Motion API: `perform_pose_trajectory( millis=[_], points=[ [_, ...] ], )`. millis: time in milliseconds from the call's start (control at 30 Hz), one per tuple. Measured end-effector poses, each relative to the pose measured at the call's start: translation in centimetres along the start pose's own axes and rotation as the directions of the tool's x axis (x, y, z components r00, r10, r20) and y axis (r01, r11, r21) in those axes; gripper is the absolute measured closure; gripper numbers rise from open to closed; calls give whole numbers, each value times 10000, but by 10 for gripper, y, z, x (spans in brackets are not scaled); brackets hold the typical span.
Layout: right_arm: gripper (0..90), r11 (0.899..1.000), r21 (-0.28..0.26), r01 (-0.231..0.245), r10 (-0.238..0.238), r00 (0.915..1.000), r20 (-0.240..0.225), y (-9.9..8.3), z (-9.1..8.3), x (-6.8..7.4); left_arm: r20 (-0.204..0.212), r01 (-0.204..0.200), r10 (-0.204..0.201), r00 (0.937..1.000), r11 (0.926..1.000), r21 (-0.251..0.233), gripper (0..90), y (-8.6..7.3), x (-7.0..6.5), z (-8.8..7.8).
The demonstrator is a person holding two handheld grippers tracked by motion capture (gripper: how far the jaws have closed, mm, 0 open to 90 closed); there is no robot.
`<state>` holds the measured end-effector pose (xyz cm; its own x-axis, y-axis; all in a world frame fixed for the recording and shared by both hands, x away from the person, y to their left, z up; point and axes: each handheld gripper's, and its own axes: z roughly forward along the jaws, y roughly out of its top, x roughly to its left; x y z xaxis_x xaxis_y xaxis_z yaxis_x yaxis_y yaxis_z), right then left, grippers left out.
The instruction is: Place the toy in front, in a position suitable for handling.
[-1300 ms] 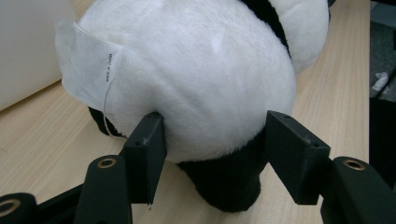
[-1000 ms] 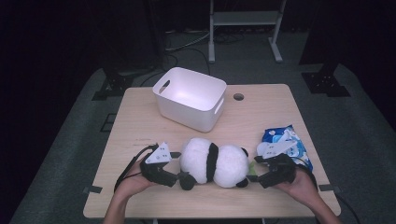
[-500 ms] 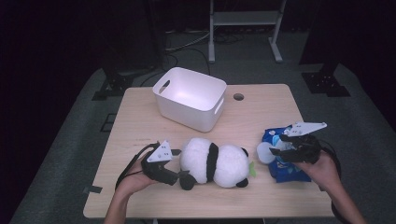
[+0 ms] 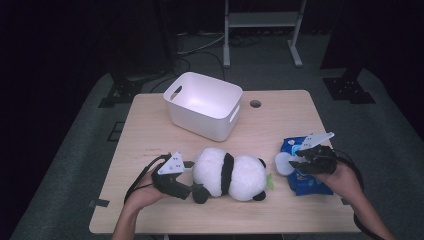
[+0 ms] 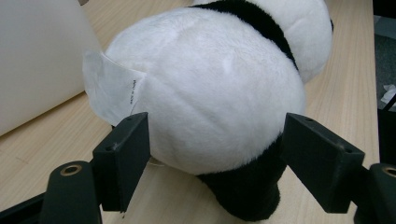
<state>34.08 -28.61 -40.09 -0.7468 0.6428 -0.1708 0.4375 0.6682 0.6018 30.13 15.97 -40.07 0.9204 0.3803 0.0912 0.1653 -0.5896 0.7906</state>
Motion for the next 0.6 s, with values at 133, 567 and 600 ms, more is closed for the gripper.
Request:
perform_pose_trajectory(
  millis=[133, 567, 600],
  points=[
    [771, 9997, -75, -223, 223, 9997, 68, -1, -3, -2, 43, -34, 34, 10000, 10000, 11, 226, 0, -1, 2],
    [880, 9880, -872, -1277, 1217, 9900, -706, 6, -22, -13, 0, 28, -28, 10000, 10000, 24, 223, -1, -1, 3],
    [880, 9861, -994, -1330, 1256, 9891, -773, 7, -25, -13, 0, -9, 9, 10000, 10000, 71, 223, -1, 0, 3]
  ],
)
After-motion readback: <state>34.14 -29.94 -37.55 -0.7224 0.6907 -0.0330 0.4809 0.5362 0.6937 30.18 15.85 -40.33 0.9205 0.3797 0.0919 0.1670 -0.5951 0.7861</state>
